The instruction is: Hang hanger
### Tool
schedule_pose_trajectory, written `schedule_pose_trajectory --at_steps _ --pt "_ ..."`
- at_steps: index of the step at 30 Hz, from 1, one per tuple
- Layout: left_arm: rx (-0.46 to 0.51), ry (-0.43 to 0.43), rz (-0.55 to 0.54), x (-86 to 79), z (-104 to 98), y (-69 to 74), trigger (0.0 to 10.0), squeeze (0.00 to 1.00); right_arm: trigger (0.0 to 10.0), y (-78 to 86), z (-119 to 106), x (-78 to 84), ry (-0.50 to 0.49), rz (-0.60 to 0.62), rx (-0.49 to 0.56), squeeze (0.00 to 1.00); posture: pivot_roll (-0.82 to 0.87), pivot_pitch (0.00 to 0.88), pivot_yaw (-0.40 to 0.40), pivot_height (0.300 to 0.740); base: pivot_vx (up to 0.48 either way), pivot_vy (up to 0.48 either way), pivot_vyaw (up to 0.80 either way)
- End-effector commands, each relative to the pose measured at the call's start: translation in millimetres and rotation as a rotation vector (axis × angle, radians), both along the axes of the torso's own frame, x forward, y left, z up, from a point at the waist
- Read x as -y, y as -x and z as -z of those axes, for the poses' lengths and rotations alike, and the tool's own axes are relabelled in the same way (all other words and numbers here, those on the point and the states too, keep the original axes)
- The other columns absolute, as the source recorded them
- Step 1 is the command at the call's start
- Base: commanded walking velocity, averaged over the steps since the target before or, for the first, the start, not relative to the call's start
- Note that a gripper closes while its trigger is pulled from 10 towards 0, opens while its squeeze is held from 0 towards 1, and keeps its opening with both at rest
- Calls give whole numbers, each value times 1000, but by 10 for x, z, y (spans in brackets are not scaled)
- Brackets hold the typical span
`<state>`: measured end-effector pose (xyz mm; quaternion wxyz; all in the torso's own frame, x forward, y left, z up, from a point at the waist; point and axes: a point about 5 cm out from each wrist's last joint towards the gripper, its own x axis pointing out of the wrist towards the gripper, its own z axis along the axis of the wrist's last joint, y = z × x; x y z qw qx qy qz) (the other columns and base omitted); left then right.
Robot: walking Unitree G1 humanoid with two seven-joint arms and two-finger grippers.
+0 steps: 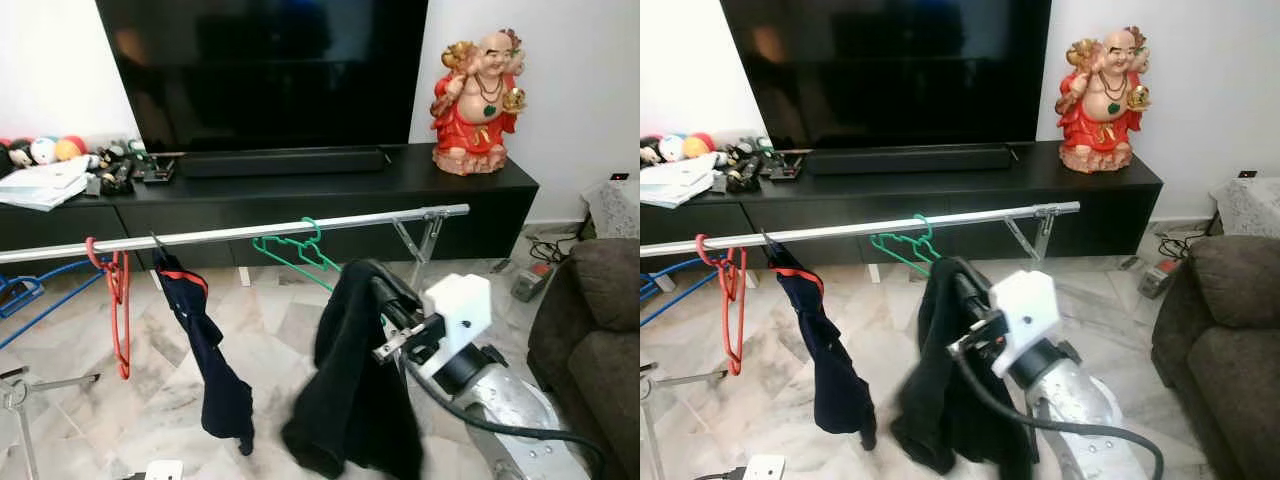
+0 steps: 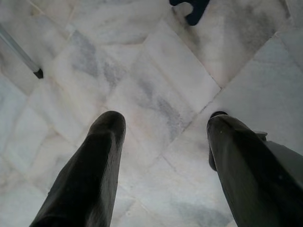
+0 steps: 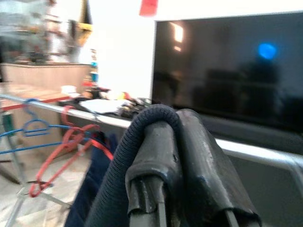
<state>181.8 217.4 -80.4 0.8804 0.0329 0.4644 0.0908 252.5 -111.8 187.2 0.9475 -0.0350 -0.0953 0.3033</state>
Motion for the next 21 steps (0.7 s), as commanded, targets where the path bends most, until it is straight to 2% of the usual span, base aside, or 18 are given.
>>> schedule_pose_trajectory --at_steps 1,4,5,8,9,10,11,12,15,16,21 --pt "1 -8 6 12 -7 -21 10000 0 10000 -36 57 132 -24 72 -33 0 -166 0 89 740 0 0 0" --pt "-1 -6 2 16 2 -3 10000 0 10000 -124 326 348 45 243 -139 0 -160 0 88 740 0 0 0" --pt "-2 -6 -1 11 5 6 10000 0 10000 -158 456 443 64 325 -209 0 -162 0 88 740 0 0 0" --pt "-3 -8 -5 -1 8 18 10000 0 10000 -189 712 631 96 476 -316 0 -159 0 93 740 0 0 0" --pt "-4 -9 -6 -11 8 24 10000 0 10000 -182 858 700 107 533 -385 0 -158 1 97 740 0 0 0" --pt "-4 -9 -6 -11 8 24 10000 0 10000 -182 858 700 107 533 -385 0 -158 1 97 740 0 0 0" --pt "-4 -10 -8 -23 9 31 10000 0 10000 -171 977 747 104 574 -436 0 -158 2 97 740 0 0 0" --pt "-4 -13 -9 -45 7 38 10000 0 10000 -140 1173 753 43 588 -535 0 -154 2 101 740 0 0 0" --pt "-2 -16 -11 -70 -1 32 10000 0 10000 -127 1263 711 2 570 -569 0 -150 5 103 740 0 0 0" --pt "1 -22 -17 -132 -17 30 10000 0 10000 -126 1322 658 -16 552 -583 0 -147 7 105 740 0 0 0" --pt "-2 -31 -27 -244 -27 73 10000 0 10000 -134 1415 636 -3 574 -600 0 -138 9 108 740 0 0 0"
